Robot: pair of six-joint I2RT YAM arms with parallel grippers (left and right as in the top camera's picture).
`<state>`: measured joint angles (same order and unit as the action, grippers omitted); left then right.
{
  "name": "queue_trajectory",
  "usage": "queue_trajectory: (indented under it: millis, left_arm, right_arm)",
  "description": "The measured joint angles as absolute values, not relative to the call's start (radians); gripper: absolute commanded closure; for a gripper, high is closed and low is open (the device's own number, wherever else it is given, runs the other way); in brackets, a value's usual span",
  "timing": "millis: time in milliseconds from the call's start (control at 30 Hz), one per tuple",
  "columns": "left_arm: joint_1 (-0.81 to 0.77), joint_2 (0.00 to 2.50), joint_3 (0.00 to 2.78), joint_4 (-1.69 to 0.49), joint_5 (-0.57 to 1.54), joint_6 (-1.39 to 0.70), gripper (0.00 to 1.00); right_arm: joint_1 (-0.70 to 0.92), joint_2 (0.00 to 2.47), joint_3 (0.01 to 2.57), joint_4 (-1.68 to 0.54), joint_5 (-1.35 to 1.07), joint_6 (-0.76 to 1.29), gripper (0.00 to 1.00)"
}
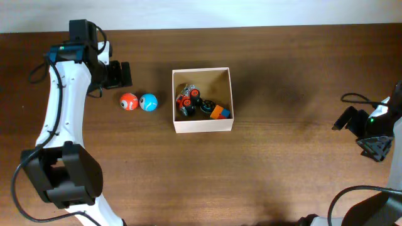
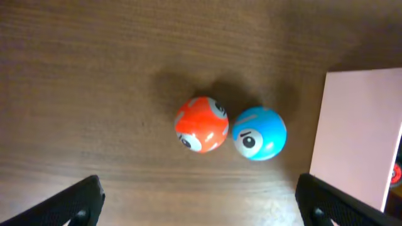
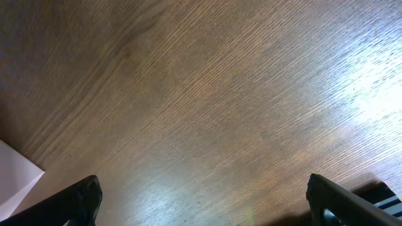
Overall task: Pack container
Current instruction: 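Move the left gripper over the red ball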
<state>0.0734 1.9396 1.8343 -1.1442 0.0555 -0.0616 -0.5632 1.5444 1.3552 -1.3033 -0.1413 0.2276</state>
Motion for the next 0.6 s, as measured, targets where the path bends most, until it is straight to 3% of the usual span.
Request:
queue_trajectory:
  millis: [600]
  left_arm:
    - [0.073, 2.080, 1.841, -1.159, 0.051, -0.062, 0.01]
  right_arm:
    - [-0.563, 1.544, 1.355, -1.303, -0.141, 0.228, 0.01]
